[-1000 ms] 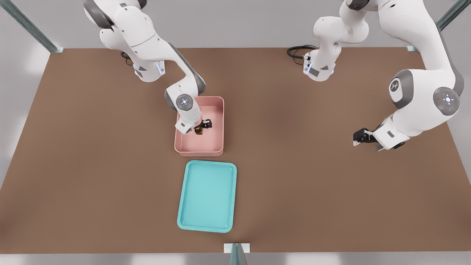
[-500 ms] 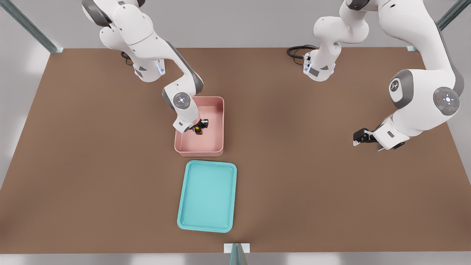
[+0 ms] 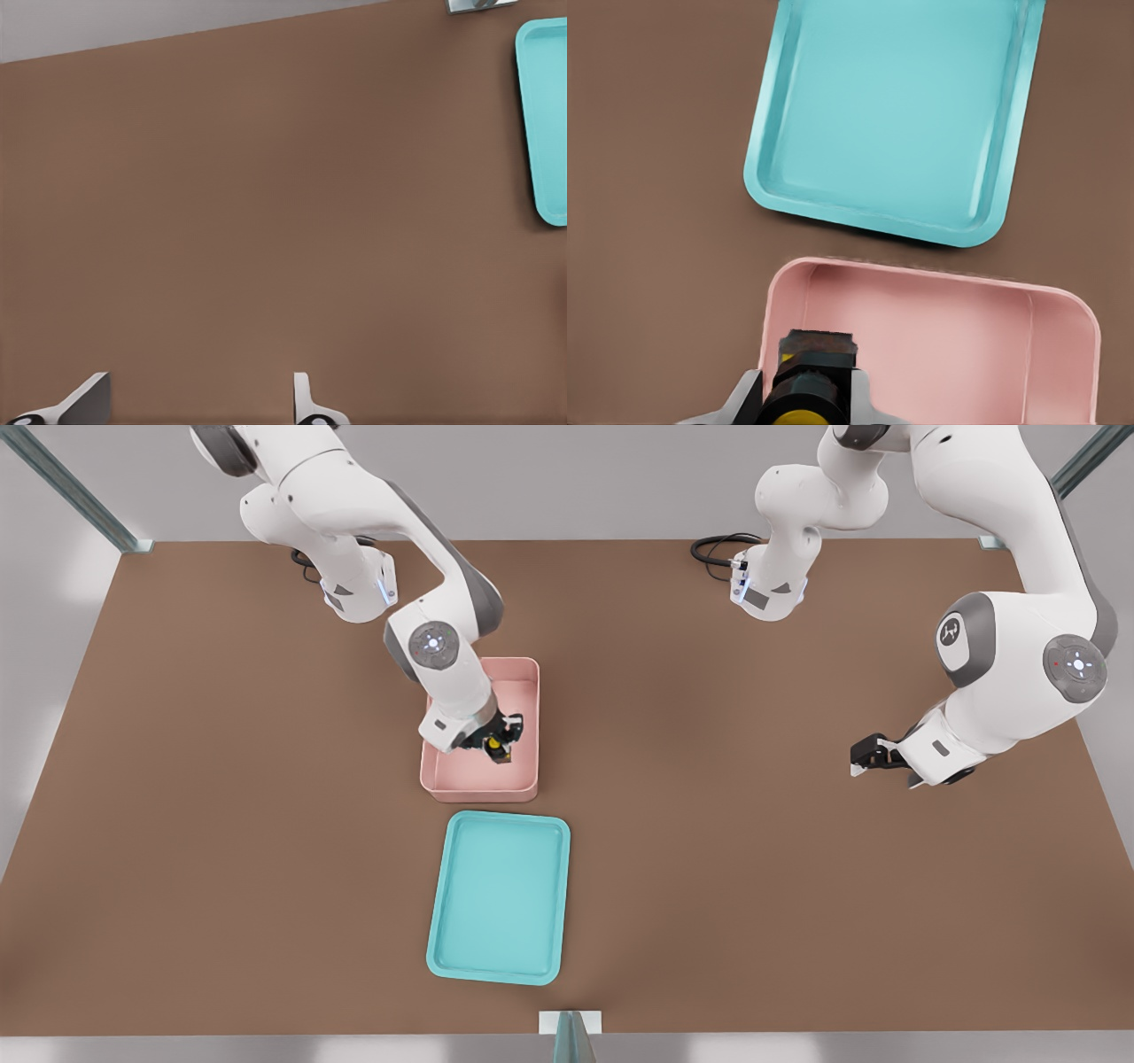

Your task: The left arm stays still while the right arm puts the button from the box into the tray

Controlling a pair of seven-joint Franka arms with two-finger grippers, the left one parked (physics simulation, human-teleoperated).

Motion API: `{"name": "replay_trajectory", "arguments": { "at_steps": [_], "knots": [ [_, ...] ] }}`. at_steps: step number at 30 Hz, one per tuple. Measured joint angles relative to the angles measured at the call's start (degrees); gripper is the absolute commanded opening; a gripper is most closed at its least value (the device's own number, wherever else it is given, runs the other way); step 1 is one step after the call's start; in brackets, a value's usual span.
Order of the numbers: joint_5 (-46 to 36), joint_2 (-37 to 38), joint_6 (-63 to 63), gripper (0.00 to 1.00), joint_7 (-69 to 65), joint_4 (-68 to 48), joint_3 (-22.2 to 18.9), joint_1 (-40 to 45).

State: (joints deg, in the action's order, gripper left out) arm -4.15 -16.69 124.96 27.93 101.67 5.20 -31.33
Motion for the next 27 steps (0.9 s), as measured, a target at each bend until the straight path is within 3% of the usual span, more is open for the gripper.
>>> {"name": "replay_trajectory", "arguments": {
  "at_steps": [8,12,18,19,20,21,24,27],
  "knots": [
    [0.7,-22.4,-15.5,0.37,-3.3,-33.2,-0.7,3.3],
    [1.0,-32.6,-18.2,0.37,-5.8,-45.3,-3.2,3.4],
    [2.1,-41.3,-16.1,0.38,-10.0,-51.9,-4.9,3.3],
    [2.3,-41.7,-15.6,0.53,-10.5,-52.2,-4.8,3.3],
    [2.6,-41.9,-15.1,0.85,-11.0,-52.3,-4.8,3.2],
    [2.8,-41.9,-14.8,0.93,-11.4,-52.3,-4.7,3.2],
    [3.1,-41.1,-14.3,1.0,-12.5,-52.2,-4.3,3.2],
    [3.0,-31.0,-20.0,1.0,-12.6,-51.9,-3.3,3.1]
  ]
}}
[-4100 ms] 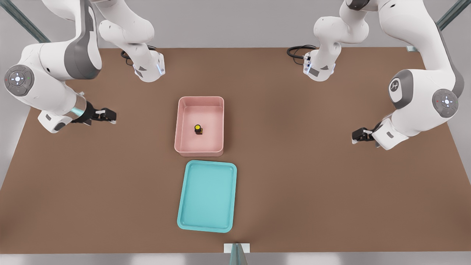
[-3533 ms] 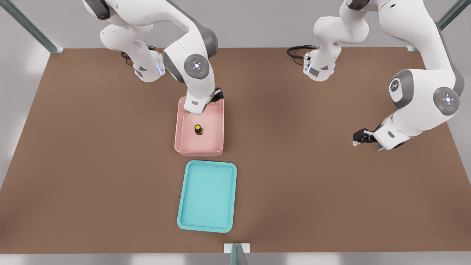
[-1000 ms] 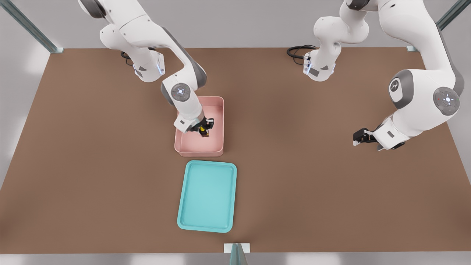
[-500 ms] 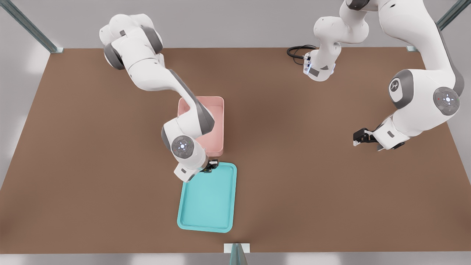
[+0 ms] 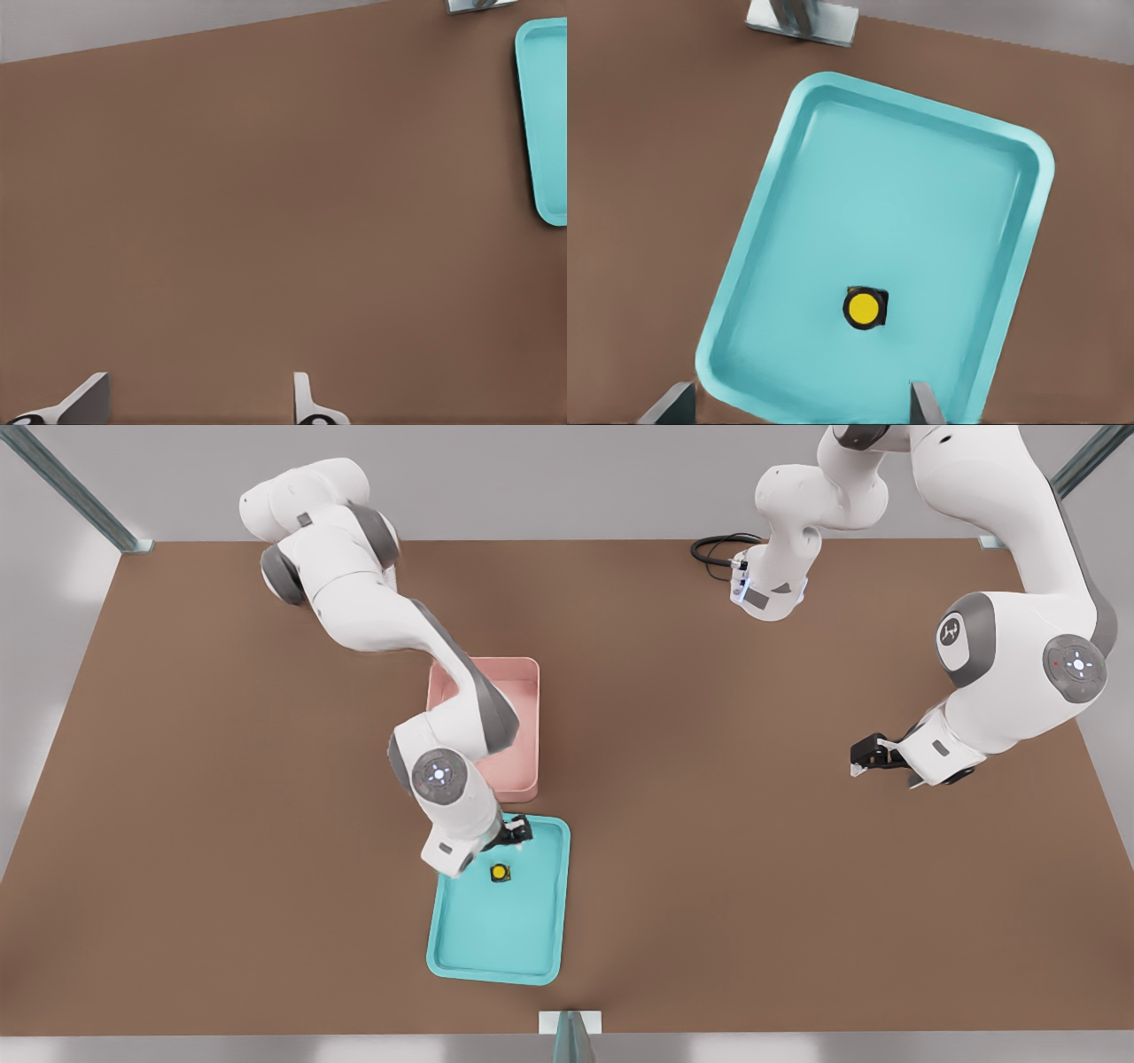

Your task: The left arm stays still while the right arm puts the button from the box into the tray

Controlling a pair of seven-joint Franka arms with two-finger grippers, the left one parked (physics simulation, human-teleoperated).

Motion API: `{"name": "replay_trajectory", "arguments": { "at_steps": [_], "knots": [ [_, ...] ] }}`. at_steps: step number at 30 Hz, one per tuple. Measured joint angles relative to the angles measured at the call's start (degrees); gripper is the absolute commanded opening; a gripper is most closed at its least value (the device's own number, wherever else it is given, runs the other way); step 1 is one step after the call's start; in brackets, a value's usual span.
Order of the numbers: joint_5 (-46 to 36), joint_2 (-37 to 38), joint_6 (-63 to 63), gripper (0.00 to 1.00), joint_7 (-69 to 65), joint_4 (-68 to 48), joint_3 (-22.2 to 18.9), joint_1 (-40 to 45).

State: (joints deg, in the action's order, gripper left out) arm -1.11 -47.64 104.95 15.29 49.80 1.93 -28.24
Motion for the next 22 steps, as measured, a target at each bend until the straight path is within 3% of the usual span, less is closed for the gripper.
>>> {"name": "replay_trajectory", "arguments": {
  "at_steps": [2,5,6,8,10,18,22],
  "knots": [
    [0.1,6.0,-6.2,1.0,-0.1,0.0,-0.3,3.0],
    [2.1,11.9,-16.9,1.0,-1.7,1.1,0.2,16.5],
    [3.0,16.1,-18.7,1.0,-2.6,7.2,0.3,20.9],
    [2.9,35.1,-17.6,1.0,-4.4,34.3,0.3,27.8],
    [2.3,42.4,-17.2,1.0,-6.0,43.1,0.8,31.1],
    [2.0,41.9,-16.6,1.0,-10.6,44.6,1.7,24.3],
    [1.9,41.6,-16.7,1.0,-12.1,44.6,1.7,25.2]
  ]
}}
